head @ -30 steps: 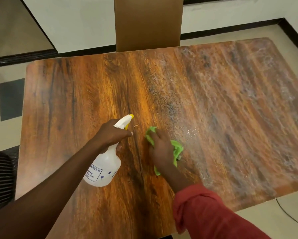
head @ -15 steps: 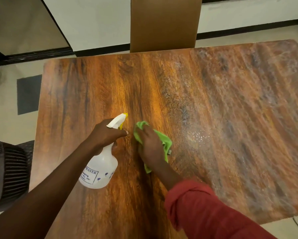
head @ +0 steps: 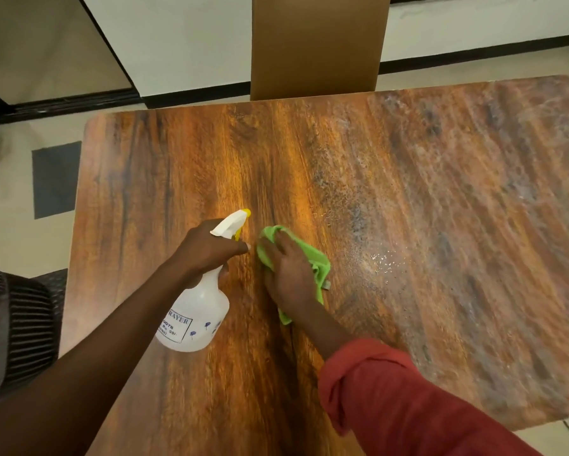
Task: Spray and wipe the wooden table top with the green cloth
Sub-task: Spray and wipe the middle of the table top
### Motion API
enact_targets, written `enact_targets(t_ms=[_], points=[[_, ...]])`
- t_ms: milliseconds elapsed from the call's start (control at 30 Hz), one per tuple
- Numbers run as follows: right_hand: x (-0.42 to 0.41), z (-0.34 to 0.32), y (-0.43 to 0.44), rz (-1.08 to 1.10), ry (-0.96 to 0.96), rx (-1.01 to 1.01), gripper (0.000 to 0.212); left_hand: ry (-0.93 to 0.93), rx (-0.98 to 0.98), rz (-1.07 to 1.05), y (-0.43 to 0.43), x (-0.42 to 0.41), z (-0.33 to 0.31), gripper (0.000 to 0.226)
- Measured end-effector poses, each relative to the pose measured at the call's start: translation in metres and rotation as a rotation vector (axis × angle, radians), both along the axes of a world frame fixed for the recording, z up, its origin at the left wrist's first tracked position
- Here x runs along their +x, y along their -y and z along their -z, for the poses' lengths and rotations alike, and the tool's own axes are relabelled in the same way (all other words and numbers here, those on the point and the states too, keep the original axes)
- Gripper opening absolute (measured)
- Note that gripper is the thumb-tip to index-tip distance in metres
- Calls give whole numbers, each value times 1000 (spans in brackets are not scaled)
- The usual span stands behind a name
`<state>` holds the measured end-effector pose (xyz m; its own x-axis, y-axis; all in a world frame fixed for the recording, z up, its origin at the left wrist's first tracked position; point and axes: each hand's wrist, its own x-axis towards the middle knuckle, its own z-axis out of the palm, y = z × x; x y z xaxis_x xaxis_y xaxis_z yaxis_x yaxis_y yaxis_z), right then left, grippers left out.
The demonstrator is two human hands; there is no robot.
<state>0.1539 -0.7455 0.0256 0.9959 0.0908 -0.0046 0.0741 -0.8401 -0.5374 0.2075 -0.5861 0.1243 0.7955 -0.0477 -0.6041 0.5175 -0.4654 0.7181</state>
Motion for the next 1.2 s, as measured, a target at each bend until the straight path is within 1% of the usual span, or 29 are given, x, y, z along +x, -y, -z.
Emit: enact_targets(t_ms=[67,133,167,200,267,333,400,533,600,700,767,833,967,1000,1133,1200], points=[[-26,4,-22,-133,19,10,56,8,-5,-1,1,-1,2,27],[-57,3,-32,-264,7,25,54,14,-8,7,4,-1,4,24],[-66,2,-25,-285,23,16,51,16,-16,12,7,1,3,24],[-69,1,-11,-262,48,0,49,15,-27,17,12,3,3,25],[-63,-1,24,-86,73,-38,51,6,-42,31,20,8,1,30],[-52,-6,64,157,12,-69,58,-13,-52,59,28,11,1,39],[-47,-9,86,289,-50,-58,58,-27,-52,83,32,11,5,47],[-72,-8,88,272,-87,-71,56,-40,-54,89,37,4,8,45],[-73,-8,96,316,-115,-54,58,-46,-57,90,37,4,8,47],[-34,-6,107,423,-84,-48,57,-51,-66,80,35,8,9,51],[-10,-6,100,448,-68,-44,55,-46,-51,96,36,8,7,53],[-3,-7,87,408,-71,-35,55,-39,-41,109,38,8,6,55],[-32,-7,77,248,-30,-50,59,-32,-37,105,39,10,5,54],[-35,-6,82,243,-23,-58,59,-27,-30,103,39,12,6,54],[4,-7,99,387,-35,-44,56,-18,-32,78,39,21,11,51],[28,-7,87,384,-21,-28,50,-29,-41,71,41,24,12,46]])
